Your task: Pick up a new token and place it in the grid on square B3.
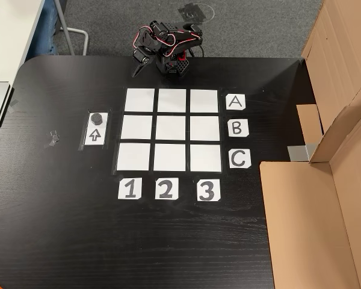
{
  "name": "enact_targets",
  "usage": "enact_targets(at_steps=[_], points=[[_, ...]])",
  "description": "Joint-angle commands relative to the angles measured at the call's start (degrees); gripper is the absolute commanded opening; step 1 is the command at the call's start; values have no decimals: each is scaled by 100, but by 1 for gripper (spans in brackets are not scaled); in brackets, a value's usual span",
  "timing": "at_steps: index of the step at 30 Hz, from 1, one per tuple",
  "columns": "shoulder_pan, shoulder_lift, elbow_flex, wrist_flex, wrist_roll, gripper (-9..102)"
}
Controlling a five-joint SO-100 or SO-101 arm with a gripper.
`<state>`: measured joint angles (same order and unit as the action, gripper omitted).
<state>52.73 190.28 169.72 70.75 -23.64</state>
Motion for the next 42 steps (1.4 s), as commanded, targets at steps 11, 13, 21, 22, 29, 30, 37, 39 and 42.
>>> enact_targets(at_steps=[11, 13, 21, 22, 29, 30, 37, 39, 42], points=[[0, 18, -44, -44, -26, -1], [-9, 18, -123, -26, -35, 0], [-97, -97, -914, -149, 70, 15], [-97, -176, -1037, -185, 62, 18], [-26, -2180, -2285, -949, 149, 35], [9, -2593, -2549, -1037, 176, 36], [308, -4658, -4245, -1459, 299, 36], [360, -5124, -4641, -1512, 325, 36], [413, -5801, -5256, -1538, 369, 36]])
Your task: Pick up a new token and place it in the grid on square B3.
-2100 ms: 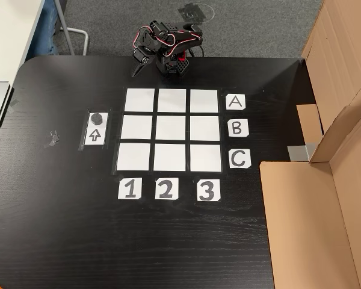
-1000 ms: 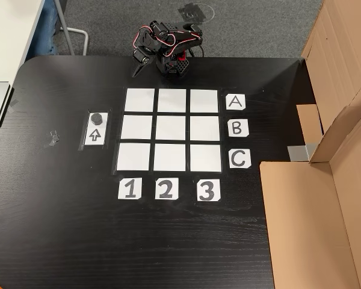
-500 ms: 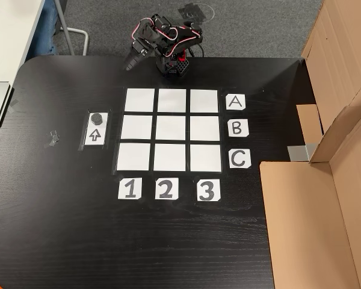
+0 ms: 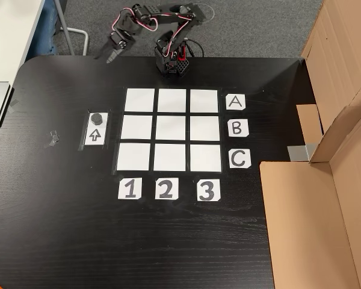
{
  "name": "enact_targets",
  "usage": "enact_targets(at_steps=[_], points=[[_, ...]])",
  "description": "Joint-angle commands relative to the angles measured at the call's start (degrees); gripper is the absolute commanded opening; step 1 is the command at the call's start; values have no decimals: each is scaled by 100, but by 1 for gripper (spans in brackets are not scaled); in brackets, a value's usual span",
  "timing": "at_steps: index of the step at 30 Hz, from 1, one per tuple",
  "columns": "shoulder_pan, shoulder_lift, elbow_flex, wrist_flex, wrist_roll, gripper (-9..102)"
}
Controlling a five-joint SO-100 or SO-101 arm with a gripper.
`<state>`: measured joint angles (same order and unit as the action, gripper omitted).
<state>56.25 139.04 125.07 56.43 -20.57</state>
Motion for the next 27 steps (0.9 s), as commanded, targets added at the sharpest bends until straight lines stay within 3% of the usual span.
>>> enact_targets(at_steps=[1, 10, 27], points=[[79, -932, -1011, -105, 79, 36], [132, -2689, -2575, 290, 88, 39], [-202, -6179, -6812, 2795, 0, 40]])
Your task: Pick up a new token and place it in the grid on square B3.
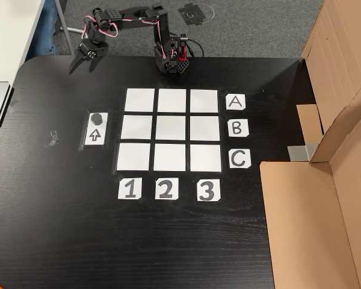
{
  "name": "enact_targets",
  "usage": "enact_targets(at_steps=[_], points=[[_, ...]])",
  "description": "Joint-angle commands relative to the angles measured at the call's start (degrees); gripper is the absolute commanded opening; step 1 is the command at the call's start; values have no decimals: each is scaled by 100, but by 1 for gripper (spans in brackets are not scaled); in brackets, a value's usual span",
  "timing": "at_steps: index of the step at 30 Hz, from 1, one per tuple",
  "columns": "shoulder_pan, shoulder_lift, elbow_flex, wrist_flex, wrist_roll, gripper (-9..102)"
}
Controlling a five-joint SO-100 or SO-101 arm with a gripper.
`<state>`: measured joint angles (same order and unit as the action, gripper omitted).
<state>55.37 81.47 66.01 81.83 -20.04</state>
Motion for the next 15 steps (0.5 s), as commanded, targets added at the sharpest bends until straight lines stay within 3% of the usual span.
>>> enact_targets(at_steps=[1, 7, 15], points=[[-176, -615, -1151, 387, -70, 40], [-439, -1714, -2566, 1072, -53, 40], [-738, -2540, -3313, 1503, -79, 40]])
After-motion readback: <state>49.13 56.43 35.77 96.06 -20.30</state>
